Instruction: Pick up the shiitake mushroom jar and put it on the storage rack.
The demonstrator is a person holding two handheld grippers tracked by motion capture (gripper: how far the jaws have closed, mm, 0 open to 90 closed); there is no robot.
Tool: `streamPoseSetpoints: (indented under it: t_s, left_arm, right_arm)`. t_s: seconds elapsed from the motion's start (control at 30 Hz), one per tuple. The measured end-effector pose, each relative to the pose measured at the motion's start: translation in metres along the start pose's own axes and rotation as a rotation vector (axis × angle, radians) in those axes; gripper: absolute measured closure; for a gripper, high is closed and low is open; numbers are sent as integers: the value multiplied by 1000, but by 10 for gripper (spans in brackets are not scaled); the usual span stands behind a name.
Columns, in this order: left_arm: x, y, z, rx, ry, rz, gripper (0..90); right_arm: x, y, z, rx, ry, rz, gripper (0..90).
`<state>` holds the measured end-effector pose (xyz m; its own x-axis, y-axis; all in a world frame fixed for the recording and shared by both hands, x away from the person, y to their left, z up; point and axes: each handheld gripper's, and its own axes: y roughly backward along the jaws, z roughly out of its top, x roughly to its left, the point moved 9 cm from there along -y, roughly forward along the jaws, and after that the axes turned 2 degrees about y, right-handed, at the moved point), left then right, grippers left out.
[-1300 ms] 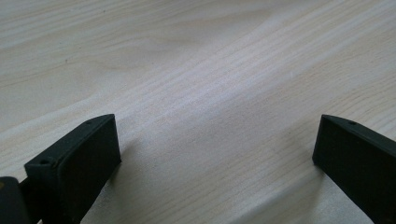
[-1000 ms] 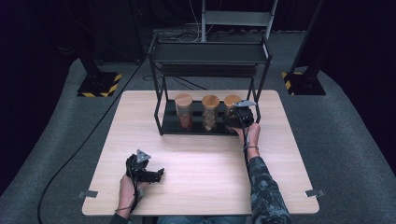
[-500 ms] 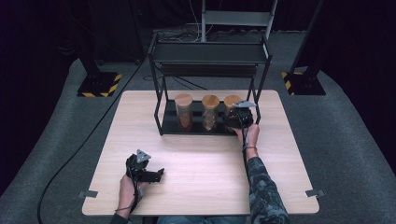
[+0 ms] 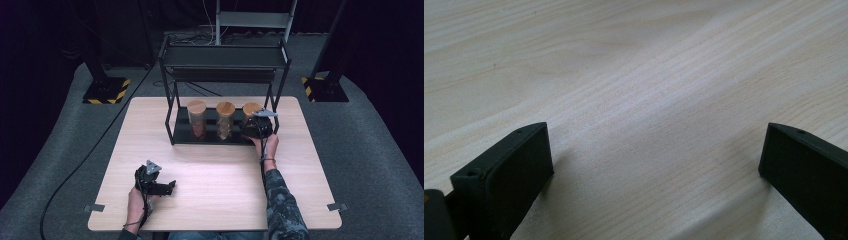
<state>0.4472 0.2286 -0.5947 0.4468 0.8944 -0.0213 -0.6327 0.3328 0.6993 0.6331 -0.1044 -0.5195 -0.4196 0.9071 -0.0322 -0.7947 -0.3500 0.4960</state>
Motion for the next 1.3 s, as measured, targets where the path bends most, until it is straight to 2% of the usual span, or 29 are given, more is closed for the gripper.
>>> streamPoseSetpoints:
  t_s: [0.83, 0.9, 0.97, 1.1, 1.27, 1.3]
  left_arm:
    - [0, 0, 0, 0, -1, 0, 0]
    - [0, 0, 0, 1, -3, -1, 0]
    - [0, 0, 0, 1, -3, -1, 0]
    - [0, 0, 0, 1, -3, -2, 0]
    - [0, 0, 0, 0, -2, -2, 0]
    - [0, 0, 0, 0, -2, -1, 0]
  right_arm:
    - [0, 1, 0, 10, -6, 8, 239]
    - [0, 1, 1, 9, -13, 14, 226]
    - [1, 2, 2, 10, -22, 20, 175]
    - [3, 3, 2, 57, -21, 36, 72]
    - [7, 5, -2, 124, -32, 51, 14]
    - [7, 6, -4, 143, -28, 40, 8]
